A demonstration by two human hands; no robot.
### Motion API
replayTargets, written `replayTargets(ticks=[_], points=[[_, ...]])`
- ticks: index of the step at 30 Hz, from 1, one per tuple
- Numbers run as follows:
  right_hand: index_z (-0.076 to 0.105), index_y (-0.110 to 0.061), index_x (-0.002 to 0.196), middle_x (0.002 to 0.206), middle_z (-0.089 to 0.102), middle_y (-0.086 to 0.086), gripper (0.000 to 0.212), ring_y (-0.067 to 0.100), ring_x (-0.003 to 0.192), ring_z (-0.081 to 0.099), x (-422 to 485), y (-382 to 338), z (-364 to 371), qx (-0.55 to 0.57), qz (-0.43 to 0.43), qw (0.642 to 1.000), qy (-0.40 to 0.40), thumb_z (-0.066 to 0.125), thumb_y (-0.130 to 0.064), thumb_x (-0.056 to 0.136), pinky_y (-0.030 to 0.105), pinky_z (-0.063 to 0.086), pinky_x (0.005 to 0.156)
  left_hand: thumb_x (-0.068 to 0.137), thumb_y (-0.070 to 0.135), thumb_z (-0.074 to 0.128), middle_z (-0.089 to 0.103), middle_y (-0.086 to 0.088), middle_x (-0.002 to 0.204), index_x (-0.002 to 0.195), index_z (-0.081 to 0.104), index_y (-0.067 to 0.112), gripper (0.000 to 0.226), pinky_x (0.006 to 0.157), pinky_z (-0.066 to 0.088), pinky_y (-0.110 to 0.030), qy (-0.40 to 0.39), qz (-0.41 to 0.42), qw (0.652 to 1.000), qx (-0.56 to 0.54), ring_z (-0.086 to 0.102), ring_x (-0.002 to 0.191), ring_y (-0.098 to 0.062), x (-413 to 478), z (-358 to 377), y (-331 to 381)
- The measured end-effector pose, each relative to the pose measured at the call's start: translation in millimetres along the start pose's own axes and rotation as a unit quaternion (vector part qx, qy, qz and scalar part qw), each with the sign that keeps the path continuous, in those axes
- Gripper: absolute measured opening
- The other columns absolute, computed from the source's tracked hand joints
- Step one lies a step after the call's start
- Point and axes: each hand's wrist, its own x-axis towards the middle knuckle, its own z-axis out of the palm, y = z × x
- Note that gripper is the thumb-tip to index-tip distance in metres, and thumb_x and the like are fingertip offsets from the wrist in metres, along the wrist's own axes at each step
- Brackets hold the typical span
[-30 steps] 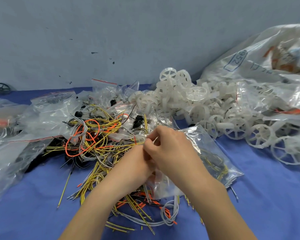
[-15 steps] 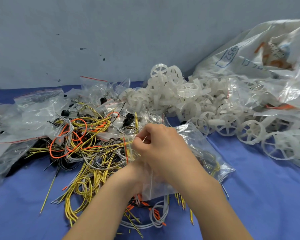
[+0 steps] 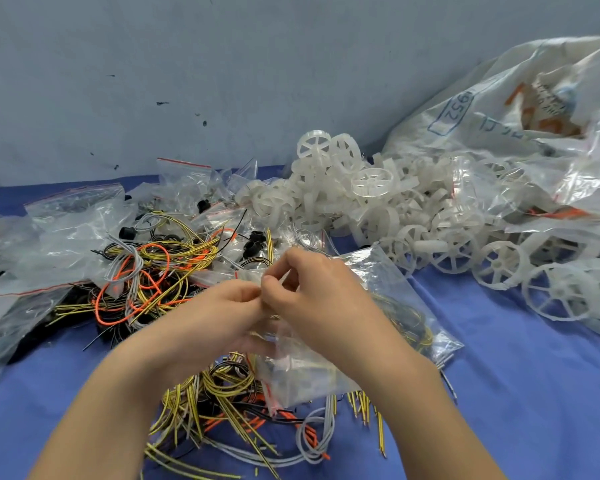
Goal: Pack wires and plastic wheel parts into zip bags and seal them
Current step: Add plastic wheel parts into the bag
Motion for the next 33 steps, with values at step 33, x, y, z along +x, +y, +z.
replayTargets(ticks=[33], points=[[0.064,-0.021,0.104,0.098,0.068,0.009,0.023,0.031,0.092,0.062,11,94,-77,-0.022,0.227,0.968,0.106,0.044,-0.031,0.098,0.041,0.051,0.075,0.097,0.023,0.046,0.063,-0.006,0.124,0.13,0.055,0.016,0.035,0.095,0.048,-0.037,0.146,0.16,0.892,0.397,0.06,0.109,-0.021,164,92,36]])
